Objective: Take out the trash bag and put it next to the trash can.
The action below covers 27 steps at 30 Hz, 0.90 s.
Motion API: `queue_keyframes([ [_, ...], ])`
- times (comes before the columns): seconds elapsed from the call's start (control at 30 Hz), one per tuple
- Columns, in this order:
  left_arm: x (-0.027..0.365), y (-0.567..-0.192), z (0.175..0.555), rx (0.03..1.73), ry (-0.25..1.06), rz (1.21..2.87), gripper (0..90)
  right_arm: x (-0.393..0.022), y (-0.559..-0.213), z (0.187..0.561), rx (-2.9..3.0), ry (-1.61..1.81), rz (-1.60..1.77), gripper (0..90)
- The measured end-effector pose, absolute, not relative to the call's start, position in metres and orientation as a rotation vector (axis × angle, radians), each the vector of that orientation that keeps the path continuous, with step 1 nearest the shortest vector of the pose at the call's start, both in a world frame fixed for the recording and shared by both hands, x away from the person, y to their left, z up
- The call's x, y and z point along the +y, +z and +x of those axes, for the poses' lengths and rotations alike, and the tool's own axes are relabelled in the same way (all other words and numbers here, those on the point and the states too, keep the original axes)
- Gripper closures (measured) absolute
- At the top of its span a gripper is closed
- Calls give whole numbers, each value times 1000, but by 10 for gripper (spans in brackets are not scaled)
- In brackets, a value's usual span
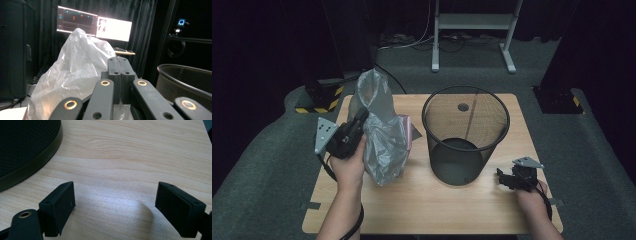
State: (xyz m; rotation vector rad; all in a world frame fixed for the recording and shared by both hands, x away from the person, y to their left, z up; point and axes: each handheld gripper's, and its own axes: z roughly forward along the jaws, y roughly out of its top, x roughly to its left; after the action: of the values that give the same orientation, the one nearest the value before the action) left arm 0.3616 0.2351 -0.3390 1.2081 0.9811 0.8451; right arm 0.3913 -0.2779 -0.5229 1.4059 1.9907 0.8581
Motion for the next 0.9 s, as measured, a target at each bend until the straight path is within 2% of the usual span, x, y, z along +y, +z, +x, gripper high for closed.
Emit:
queue_keyframes([
  [0.57,212,-342,429,991,869,1243,899,-282,-523,390,1989,870,1407,158],
  [0.9,201,-388,435,1064,809,1298,898,-283,-523,388,1990,868,1405,158],
])
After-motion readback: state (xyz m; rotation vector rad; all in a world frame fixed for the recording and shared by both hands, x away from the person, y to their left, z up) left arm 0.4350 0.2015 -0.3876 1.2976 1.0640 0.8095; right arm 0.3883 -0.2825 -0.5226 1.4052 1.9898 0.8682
